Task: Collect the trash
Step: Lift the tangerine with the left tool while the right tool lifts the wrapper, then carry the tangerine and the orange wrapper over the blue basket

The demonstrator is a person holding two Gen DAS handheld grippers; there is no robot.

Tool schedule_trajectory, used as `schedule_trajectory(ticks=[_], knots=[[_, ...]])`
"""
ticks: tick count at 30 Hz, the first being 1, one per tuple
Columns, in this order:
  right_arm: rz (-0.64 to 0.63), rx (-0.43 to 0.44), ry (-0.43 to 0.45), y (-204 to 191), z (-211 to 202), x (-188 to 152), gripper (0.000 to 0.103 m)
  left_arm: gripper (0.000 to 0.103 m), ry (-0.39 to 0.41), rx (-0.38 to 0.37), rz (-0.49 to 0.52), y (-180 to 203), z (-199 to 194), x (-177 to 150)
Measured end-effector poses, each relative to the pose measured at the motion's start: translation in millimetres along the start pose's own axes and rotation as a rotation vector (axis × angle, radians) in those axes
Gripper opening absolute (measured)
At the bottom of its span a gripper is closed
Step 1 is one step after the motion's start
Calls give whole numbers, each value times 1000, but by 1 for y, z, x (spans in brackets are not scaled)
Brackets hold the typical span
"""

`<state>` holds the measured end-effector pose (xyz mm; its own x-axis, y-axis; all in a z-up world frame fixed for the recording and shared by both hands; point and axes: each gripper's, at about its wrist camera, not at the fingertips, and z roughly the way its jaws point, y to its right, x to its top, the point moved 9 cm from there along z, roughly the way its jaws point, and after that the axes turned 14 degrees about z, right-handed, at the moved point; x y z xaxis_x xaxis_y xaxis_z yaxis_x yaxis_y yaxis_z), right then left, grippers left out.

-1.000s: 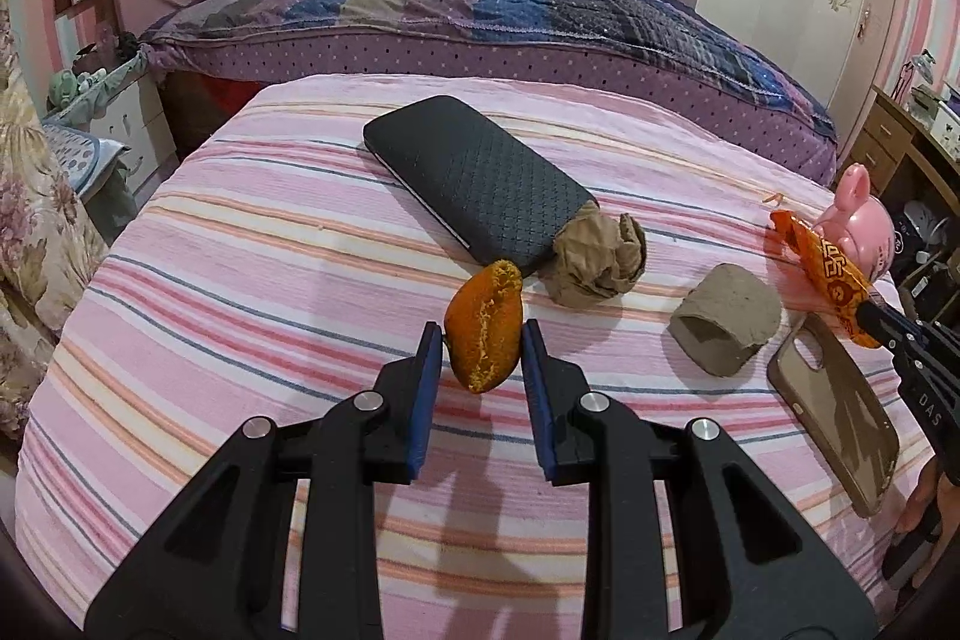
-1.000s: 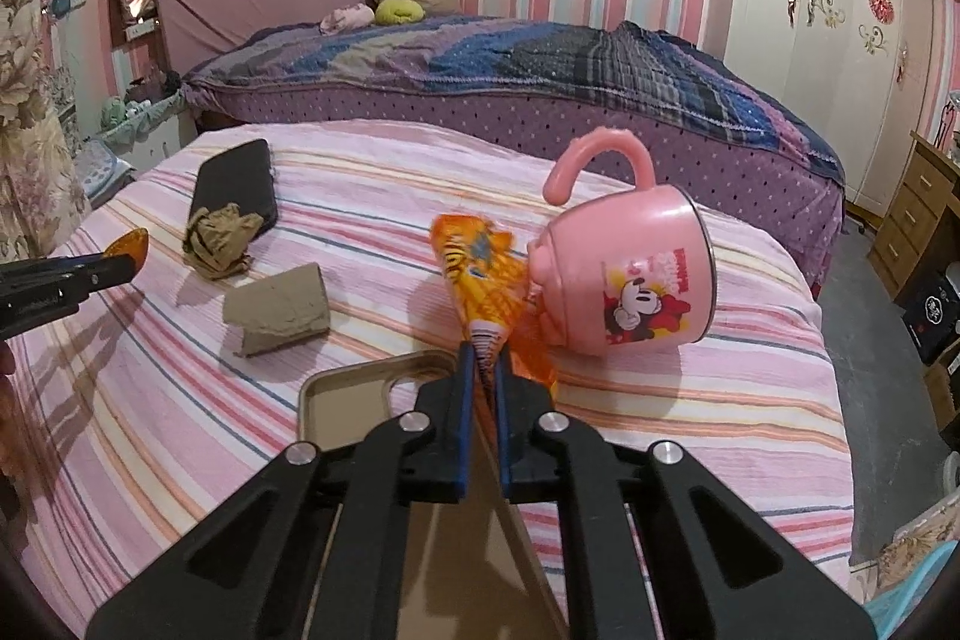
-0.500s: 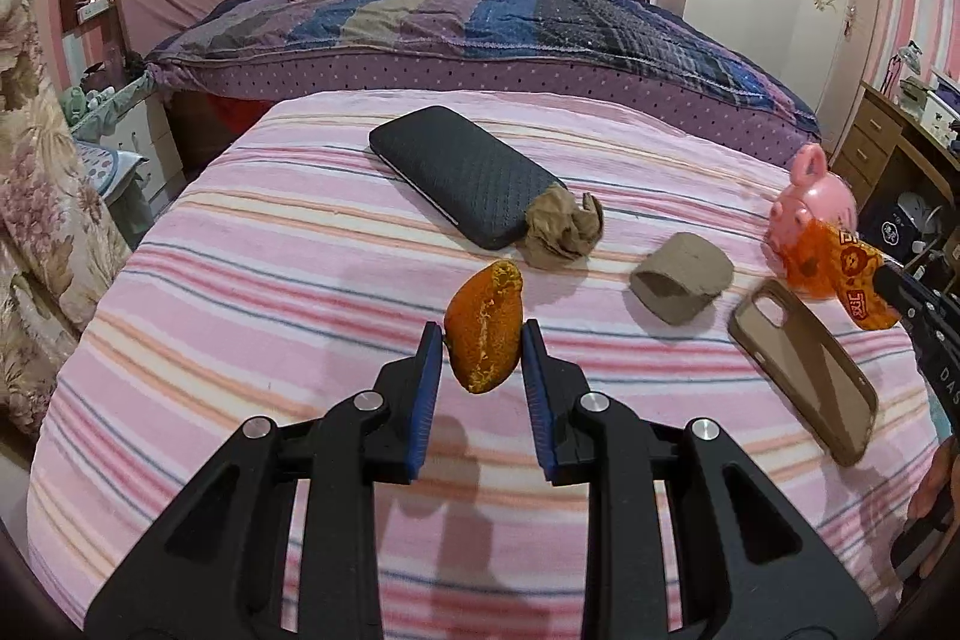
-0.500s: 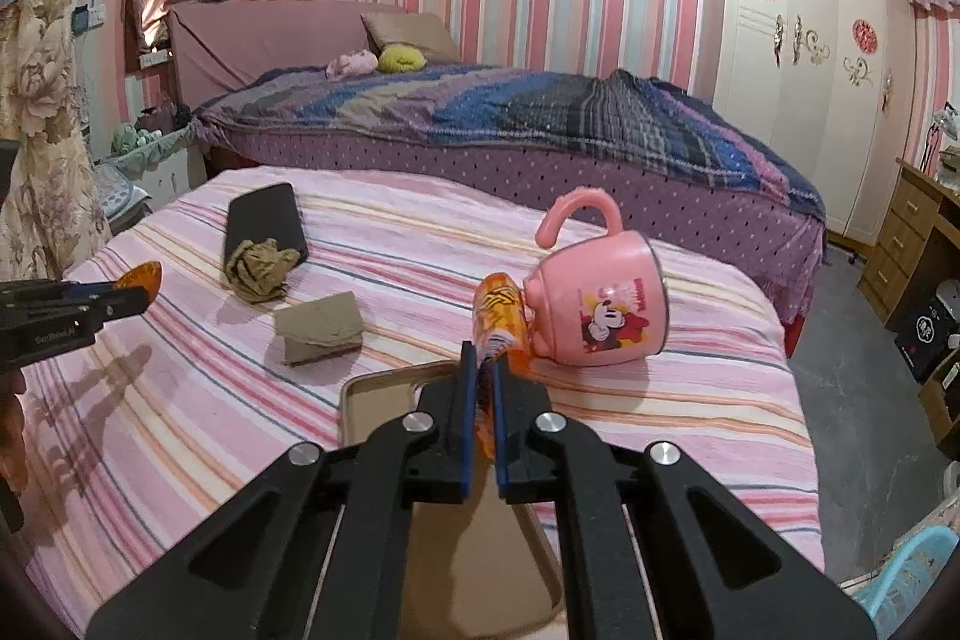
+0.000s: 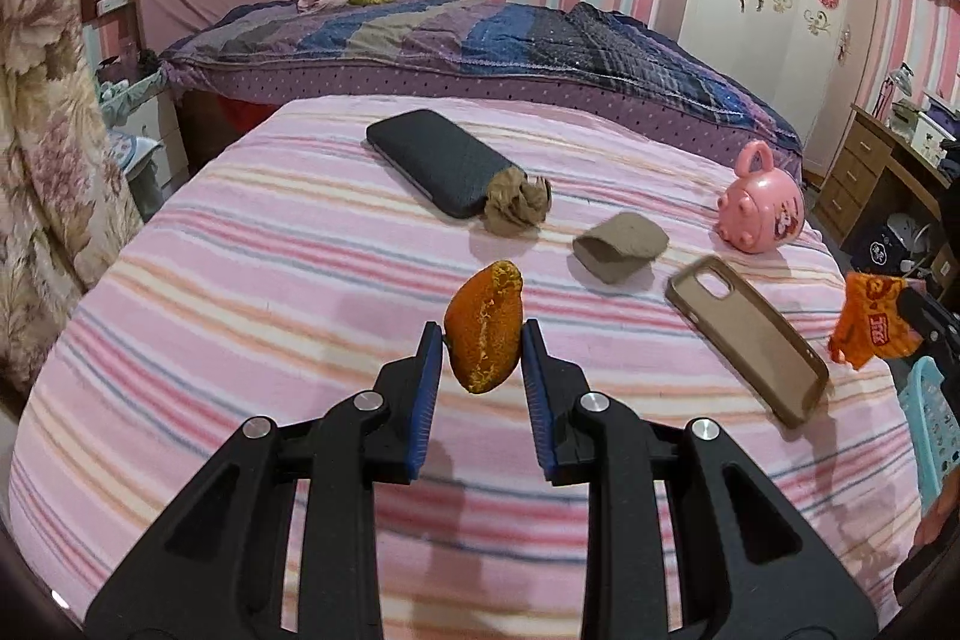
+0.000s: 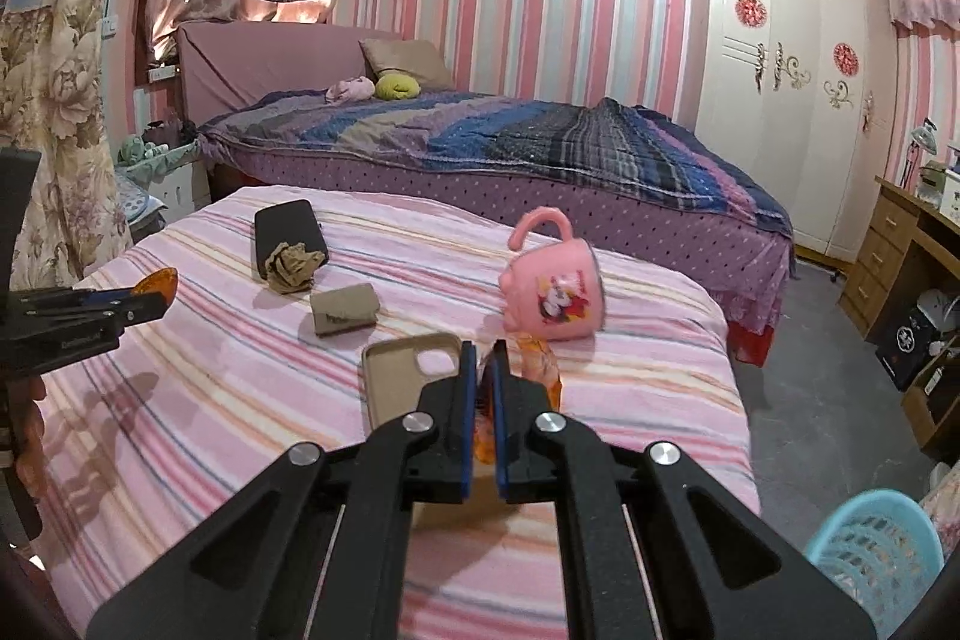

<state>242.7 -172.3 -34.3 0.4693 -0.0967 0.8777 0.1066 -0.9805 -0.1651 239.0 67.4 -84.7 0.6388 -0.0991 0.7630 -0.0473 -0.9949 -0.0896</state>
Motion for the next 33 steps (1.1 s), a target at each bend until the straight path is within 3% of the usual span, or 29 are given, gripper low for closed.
schedule_trajectory(ticks=[9, 21, 33], knots=[[0, -7, 34, 18, -39, -1, 5, 26, 5, -2, 7, 23, -22, -12], [39, -50, 81, 70, -86, 3, 5, 26, 55, -17, 54, 80, -52, 2], [116, -156, 89, 172, -127, -1, 5, 26, 65, -99, 126, 173, -49, 16]])
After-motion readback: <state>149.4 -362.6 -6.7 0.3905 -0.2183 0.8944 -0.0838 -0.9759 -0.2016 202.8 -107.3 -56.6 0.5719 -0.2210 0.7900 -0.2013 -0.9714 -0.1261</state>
